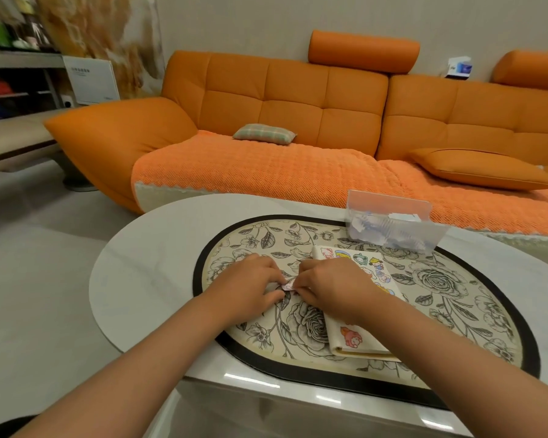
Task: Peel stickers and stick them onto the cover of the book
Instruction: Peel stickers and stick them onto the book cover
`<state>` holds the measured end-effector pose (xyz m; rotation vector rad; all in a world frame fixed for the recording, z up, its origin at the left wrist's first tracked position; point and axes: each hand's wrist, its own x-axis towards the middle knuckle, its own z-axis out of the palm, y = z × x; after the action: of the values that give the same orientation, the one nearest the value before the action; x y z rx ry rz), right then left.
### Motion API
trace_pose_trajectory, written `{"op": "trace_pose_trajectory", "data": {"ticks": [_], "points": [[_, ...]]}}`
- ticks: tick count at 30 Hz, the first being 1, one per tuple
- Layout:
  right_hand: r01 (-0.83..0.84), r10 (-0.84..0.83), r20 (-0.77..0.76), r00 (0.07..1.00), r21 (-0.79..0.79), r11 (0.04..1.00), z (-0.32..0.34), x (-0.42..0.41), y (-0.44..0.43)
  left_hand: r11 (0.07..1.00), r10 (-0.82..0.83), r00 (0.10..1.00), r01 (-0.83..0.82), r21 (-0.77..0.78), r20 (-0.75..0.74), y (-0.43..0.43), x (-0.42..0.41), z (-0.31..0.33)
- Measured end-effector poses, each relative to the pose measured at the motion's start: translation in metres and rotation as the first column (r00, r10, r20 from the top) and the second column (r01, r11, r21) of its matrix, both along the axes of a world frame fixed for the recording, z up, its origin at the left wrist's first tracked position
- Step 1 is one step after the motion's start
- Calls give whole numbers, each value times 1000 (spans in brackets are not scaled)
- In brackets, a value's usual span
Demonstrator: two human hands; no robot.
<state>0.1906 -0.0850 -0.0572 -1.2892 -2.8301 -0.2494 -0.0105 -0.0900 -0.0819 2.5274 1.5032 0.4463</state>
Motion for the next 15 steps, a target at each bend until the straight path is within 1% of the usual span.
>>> {"op": "trace_pose_trajectory", "data": {"ticks": [4,6,8,9,11,13,15], "points": [[6,-6,-51,999,-9,1000,-1,0,-3,1000,18,1000,-19,10,13,-3,2,3],[23,-28,-129,991,-37,999,1,3,-4,1000,28,999,-28,-9,36,-5,2,5],[58,-60,-236,970,-17,998,4,7,-4,998,53,996,-51,-27,72,-6,2,7],[80,-70,-286,956,22,997,5,9,-5,996,82,991,-79,-37,109,-6,3,9],[118,-55,-371,927,150,982,6,14,-4,983,176,957,-157,-98,233,-7,5,15],[139,-16,-435,900,252,958,9,18,-4,956,260,876,-175,-236,407,-9,11,24],[140,15,-469,883,293,946,13,20,-7,916,319,768,-100,-389,555,-12,20,33]]}}
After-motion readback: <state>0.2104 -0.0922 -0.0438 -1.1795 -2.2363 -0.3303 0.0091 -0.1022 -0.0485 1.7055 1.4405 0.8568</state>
